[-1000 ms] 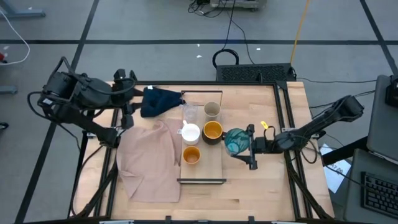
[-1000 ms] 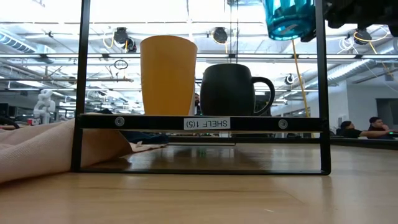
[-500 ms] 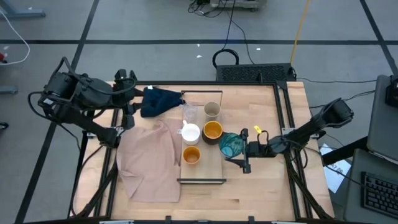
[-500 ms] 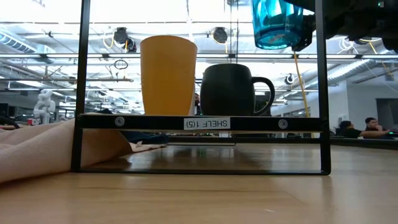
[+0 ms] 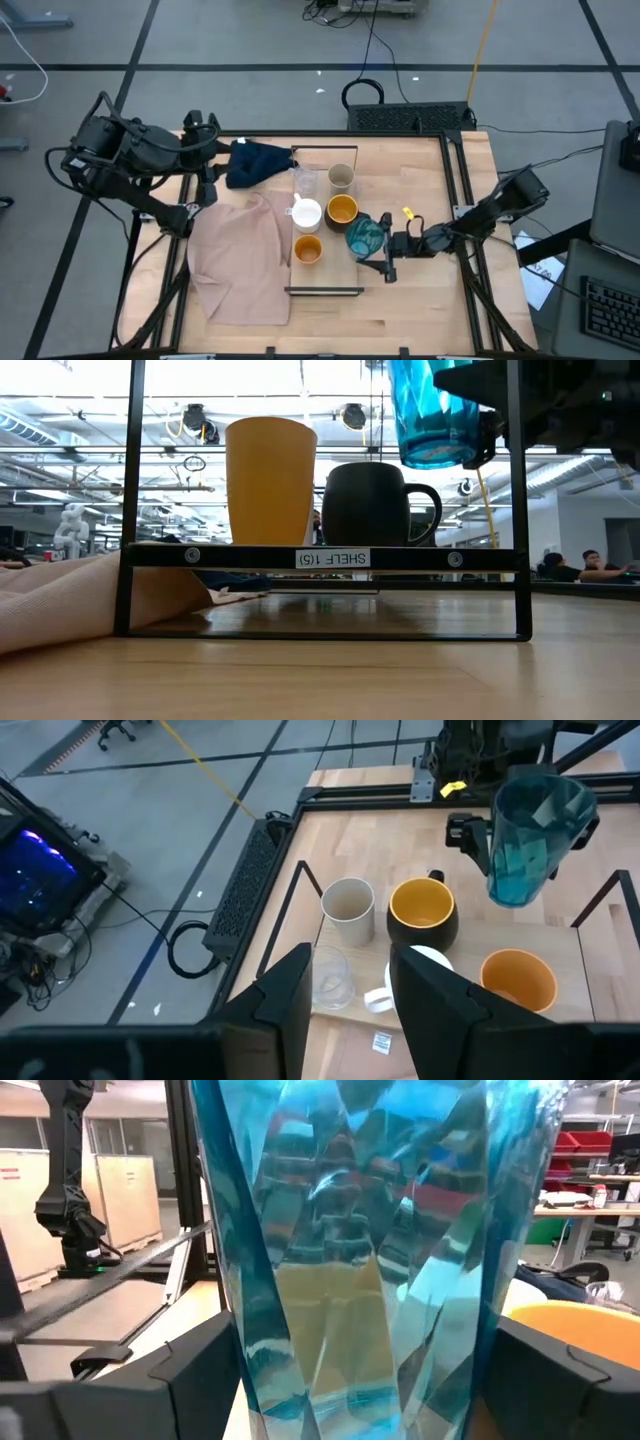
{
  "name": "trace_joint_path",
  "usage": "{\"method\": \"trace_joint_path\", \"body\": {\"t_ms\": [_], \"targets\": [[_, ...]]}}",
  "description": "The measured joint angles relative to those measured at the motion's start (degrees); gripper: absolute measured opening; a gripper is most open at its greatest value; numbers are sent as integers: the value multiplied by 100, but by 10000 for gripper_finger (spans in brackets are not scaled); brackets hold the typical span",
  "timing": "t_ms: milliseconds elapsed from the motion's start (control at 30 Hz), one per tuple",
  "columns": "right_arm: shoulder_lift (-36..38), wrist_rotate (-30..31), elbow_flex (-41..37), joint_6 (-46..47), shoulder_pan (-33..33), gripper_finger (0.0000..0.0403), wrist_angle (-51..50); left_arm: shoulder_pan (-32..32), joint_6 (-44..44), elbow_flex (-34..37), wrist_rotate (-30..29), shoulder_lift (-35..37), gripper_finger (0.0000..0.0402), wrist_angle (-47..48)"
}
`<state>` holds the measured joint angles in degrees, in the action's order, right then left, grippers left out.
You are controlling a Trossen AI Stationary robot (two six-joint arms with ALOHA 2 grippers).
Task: Stack small to large cups/mugs on shelf
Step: Put the transparent blue glass on the shelf
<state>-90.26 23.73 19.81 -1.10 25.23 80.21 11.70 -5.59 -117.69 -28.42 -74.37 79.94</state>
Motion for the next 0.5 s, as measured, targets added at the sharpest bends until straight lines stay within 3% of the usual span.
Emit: {"method": "trace_joint_path", "body": {"t_ms": [300,500], "targets": [[-844,-13,7,1,0,320,916,2,-47,0,-14,0,138,0],[-1372,-152,341,42,1,320,969,2,-92,0,-17,0,138,0]]}}
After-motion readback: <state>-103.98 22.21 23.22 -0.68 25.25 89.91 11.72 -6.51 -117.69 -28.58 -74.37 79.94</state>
